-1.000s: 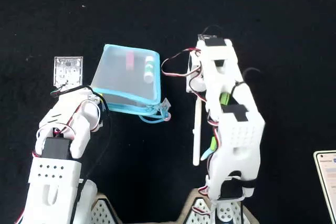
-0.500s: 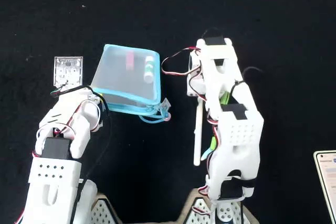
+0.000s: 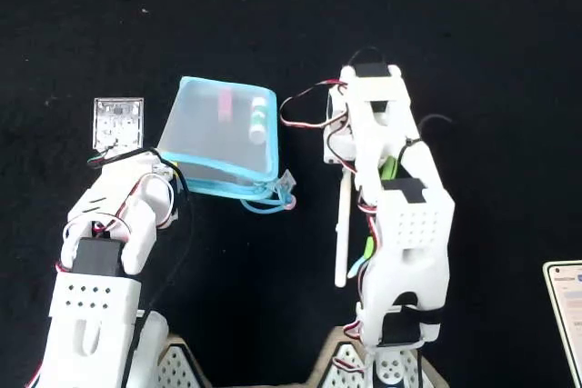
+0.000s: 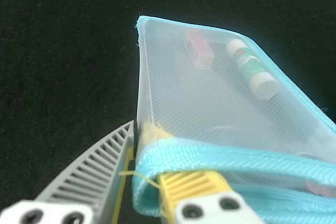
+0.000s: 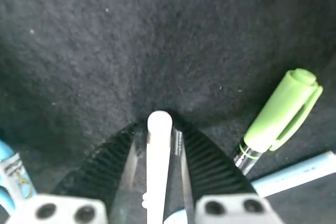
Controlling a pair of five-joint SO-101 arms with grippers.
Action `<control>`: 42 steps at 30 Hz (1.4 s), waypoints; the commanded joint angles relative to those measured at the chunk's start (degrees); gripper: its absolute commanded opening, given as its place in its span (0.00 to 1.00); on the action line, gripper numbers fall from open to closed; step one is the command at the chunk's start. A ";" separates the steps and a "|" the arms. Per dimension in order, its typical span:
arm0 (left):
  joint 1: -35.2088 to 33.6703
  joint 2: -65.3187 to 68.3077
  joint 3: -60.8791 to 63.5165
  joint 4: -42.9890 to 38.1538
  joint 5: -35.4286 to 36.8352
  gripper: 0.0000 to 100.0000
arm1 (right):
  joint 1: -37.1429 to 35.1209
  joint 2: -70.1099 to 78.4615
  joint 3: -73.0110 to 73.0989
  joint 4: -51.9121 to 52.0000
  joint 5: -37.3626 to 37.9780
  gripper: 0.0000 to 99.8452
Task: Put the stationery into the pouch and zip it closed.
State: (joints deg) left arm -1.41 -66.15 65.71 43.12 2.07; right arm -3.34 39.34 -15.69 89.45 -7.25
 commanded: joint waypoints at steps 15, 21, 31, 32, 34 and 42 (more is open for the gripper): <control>-0.84 -0.18 -1.19 -1.32 0.35 0.03 | -2.90 -28.18 -0.66 6.77 5.63 0.01; -0.84 -0.18 -1.19 -1.32 0.35 0.03 | -8.18 -44.88 7.16 4.92 7.38 0.01; -1.01 -0.18 -1.19 -1.32 0.35 0.03 | -14.59 -75.30 26.24 -12.31 8.26 0.01; -1.10 -0.18 -1.19 -1.32 0.35 0.03 | -15.47 -78.29 28.00 -14.24 8.26 0.01; -1.19 -0.18 -1.19 -1.32 0.26 0.03 | -17.67 -84.09 31.34 -17.58 8.26 0.01; -0.84 -0.18 -1.19 -1.32 0.26 0.03 | -26.81 -103.96 42.24 -26.99 8.62 0.01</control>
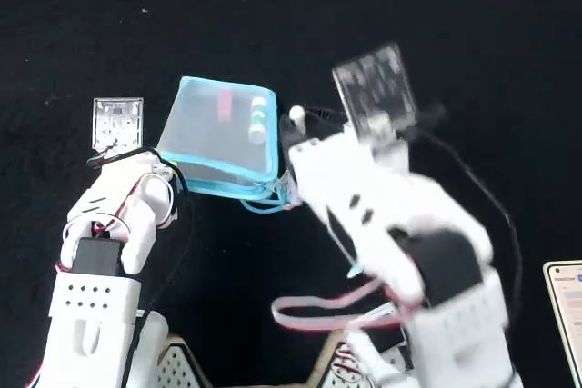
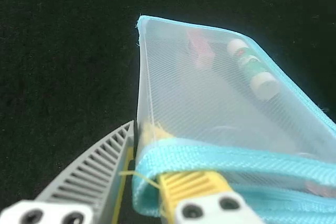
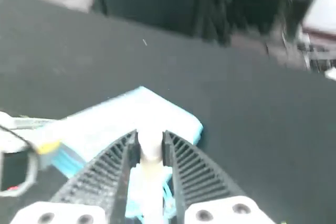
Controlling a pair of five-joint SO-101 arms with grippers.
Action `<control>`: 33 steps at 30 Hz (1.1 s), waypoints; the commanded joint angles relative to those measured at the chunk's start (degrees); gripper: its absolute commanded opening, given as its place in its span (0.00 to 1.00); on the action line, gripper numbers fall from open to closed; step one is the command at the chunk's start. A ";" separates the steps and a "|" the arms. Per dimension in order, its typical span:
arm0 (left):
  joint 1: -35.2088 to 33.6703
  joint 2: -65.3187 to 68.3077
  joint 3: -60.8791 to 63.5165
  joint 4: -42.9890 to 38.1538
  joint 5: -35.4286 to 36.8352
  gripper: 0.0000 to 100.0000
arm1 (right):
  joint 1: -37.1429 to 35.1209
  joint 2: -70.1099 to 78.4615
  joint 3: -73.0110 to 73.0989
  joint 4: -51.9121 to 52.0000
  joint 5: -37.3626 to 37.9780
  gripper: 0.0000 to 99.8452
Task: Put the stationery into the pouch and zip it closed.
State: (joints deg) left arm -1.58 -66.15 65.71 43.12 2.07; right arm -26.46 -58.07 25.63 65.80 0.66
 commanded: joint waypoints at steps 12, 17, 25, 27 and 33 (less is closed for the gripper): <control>-0.66 -0.70 -0.31 -1.41 0.18 0.03 | -16.62 -14.29 13.41 -19.60 0.88 0.01; -0.66 -0.70 -0.31 -1.41 0.18 0.03 | -16.62 -14.29 22.37 -29.80 0.88 0.01; -0.66 -0.70 -0.31 -1.41 0.18 0.03 | -16.53 -14.29 30.99 -43.08 0.88 0.01; -0.66 -0.70 -0.31 -1.41 0.18 0.03 | -16.53 -14.29 33.19 -45.10 0.97 0.01; -0.75 -0.70 -0.31 -1.41 0.18 0.03 | -16.53 -14.37 38.99 -44.66 10.37 0.01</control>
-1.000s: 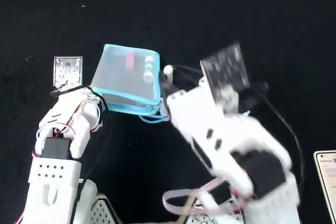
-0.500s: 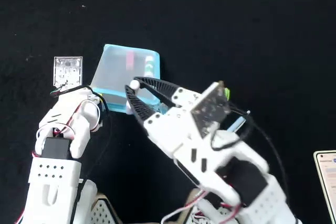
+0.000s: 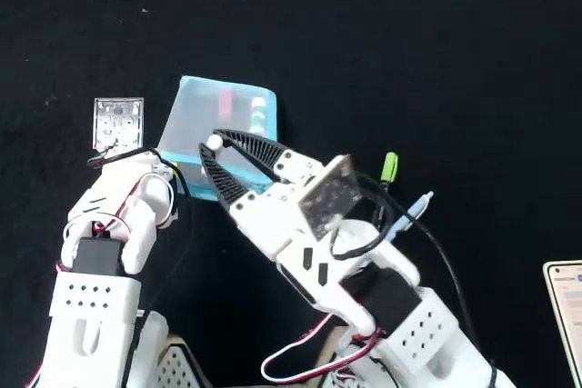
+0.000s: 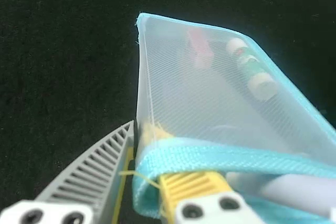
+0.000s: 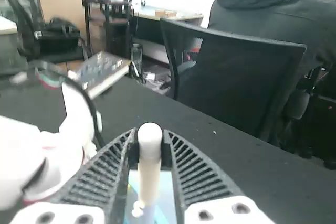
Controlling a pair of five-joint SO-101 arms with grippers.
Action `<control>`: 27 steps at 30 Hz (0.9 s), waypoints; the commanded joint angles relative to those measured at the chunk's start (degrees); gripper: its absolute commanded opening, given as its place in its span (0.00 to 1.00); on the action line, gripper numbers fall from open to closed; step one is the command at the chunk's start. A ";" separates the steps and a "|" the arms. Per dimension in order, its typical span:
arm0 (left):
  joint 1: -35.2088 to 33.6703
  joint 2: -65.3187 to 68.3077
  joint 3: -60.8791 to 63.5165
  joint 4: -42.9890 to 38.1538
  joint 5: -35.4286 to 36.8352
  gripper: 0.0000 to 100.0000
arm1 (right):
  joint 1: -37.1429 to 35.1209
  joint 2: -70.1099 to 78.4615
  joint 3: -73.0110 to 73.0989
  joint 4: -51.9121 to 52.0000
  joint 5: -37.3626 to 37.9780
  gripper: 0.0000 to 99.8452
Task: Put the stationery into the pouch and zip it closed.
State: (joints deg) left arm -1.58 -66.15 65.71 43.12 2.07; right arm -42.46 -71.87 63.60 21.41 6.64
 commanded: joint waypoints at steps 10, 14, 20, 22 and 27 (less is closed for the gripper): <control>-0.66 -0.70 -0.31 -1.58 0.26 0.03 | -0.88 -8.31 1.80 18.46 7.65 0.01; -0.66 -0.70 -0.31 -1.67 0.26 0.03 | -0.88 -12.35 2.07 22.51 7.74 0.01; -0.66 -0.62 -0.31 -1.76 0.26 0.03 | -0.88 -10.33 5.93 20.84 7.74 0.01; -0.66 -0.62 -0.40 -1.76 0.26 0.03 | -0.88 -7.96 6.81 18.02 7.74 0.01; -0.66 -0.62 -0.40 -1.76 0.26 0.03 | -0.88 1.54 5.14 11.60 7.65 0.01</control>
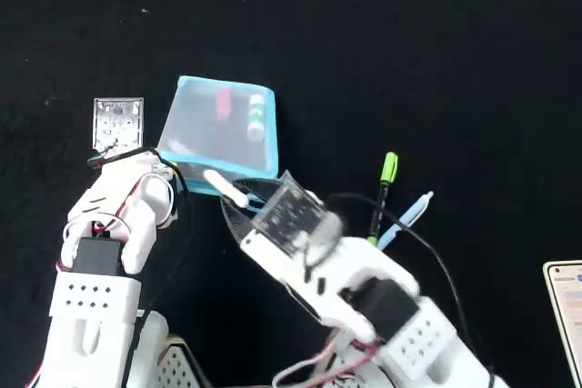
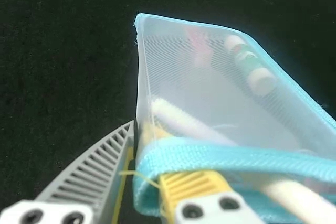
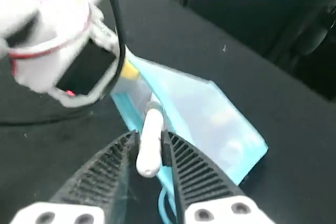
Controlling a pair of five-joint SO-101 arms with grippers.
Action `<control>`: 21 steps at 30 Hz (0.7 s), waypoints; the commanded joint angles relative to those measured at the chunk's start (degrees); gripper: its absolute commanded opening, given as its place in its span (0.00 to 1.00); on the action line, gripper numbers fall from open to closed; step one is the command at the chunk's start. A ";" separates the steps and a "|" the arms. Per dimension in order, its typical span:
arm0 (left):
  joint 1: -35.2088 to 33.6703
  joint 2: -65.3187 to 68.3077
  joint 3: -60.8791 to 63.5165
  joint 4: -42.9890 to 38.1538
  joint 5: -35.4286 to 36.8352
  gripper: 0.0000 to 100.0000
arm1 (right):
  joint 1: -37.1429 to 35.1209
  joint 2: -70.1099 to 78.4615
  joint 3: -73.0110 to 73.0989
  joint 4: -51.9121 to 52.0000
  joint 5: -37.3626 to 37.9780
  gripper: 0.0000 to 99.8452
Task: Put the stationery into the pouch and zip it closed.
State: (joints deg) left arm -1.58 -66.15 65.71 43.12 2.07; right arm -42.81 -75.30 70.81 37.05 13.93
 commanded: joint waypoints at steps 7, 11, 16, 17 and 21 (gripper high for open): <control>-0.57 -0.53 -0.40 -1.76 0.26 0.03 | -0.62 18.24 -8.40 -4.84 0.00 0.01; -0.57 -0.53 -0.40 -1.76 0.26 0.03 | -0.62 21.85 -11.12 -4.48 0.00 0.05; -0.57 -0.44 -0.40 -1.67 0.26 0.03 | -0.62 21.67 -11.74 -4.40 -3.78 0.16; -0.57 -0.44 -0.40 -1.67 0.26 0.03 | -0.62 21.05 -11.74 -4.40 -3.60 0.16; -0.57 -0.35 -0.40 -1.76 0.26 0.03 | -0.62 15.25 -12.26 -1.49 -3.69 0.15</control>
State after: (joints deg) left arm -1.76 -66.15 65.71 43.12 2.07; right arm -43.08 -55.25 62.90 34.24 10.77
